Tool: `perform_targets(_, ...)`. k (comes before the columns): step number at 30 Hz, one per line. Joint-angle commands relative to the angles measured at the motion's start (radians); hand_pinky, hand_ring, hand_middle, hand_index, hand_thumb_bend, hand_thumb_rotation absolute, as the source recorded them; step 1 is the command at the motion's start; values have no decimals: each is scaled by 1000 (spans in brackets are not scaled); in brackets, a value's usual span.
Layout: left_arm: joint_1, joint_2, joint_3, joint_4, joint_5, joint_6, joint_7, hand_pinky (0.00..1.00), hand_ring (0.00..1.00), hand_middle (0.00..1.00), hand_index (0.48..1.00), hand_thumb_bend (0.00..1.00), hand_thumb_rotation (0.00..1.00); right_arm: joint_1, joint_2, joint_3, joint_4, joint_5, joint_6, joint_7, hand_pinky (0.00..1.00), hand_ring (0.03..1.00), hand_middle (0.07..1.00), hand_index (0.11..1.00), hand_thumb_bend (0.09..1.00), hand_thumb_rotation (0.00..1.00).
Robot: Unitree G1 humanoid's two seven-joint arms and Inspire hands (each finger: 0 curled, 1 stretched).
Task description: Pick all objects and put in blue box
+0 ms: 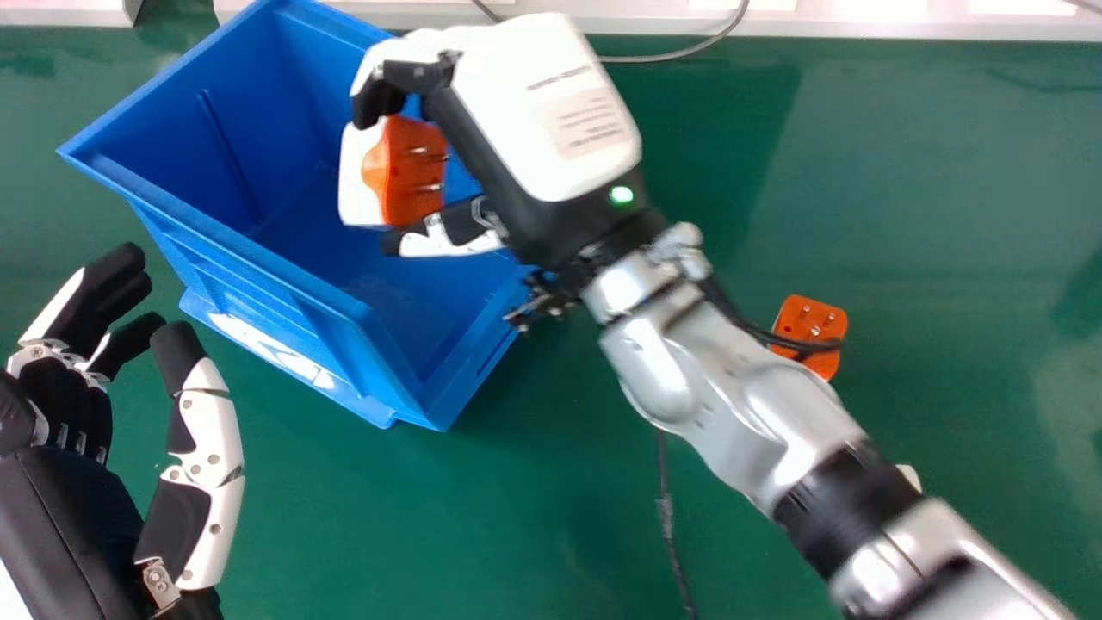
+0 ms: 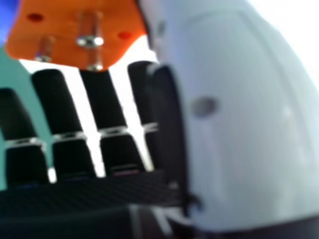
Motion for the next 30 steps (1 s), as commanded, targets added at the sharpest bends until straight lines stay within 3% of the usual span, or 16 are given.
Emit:
perform_targets(1,-12,-66,5,0,-6,-24,3,678,729,727,744,251,0,-100,41,27,110,-9,-5,-88,358,434,493,516,499,0)
perform_targets(9,-24,-68,16,3,8,-22,4,672,734,726,749,232,0,-196,112,85,388,4,9,-240,340,428,461,528,499,0)
perform_targets(12,-25,-65,14,2,-1,-24,-2,675,738,729,750,232,0,-197,92,109,375,-3,23,-211,327,451,516,544,492,0)
perform_targets(13,-25,-64,13,2,-5,-23,-4,680,741,731,751,233,0,-197,84,115,364,-2,27,-191,373,514,599,526,500,43)
perform_targets(16,-30,-70,13,4,0,-17,-2,683,741,730,748,239,0,-186,67,122,324,8,35,-154,580,779,866,749,807,126)
perform_targets(18,-35,-70,14,6,-2,-17,-2,679,738,728,745,240,0,-178,56,119,299,20,28,-128,699,909,963,843,892,189)
perform_targets(20,-38,-68,15,7,-4,-17,-4,678,737,728,746,241,0,-173,47,122,281,27,19,-117,812,977,991,920,912,213)
perform_targets(24,-41,-69,18,9,3,-17,-2,672,735,728,747,242,0,-164,41,139,261,12,33,-159,973,999,1000,981,947,212)
perform_targets(28,-37,-66,15,10,-2,-27,-5,677,739,730,749,240,0,-151,32,151,226,13,31,-162,999,1000,1000,999,938,236)
perform_targets(30,-32,-68,14,7,6,-26,-2,679,740,733,751,239,0,-134,17,148,186,23,14,-159,1000,1000,1000,1000,932,238)
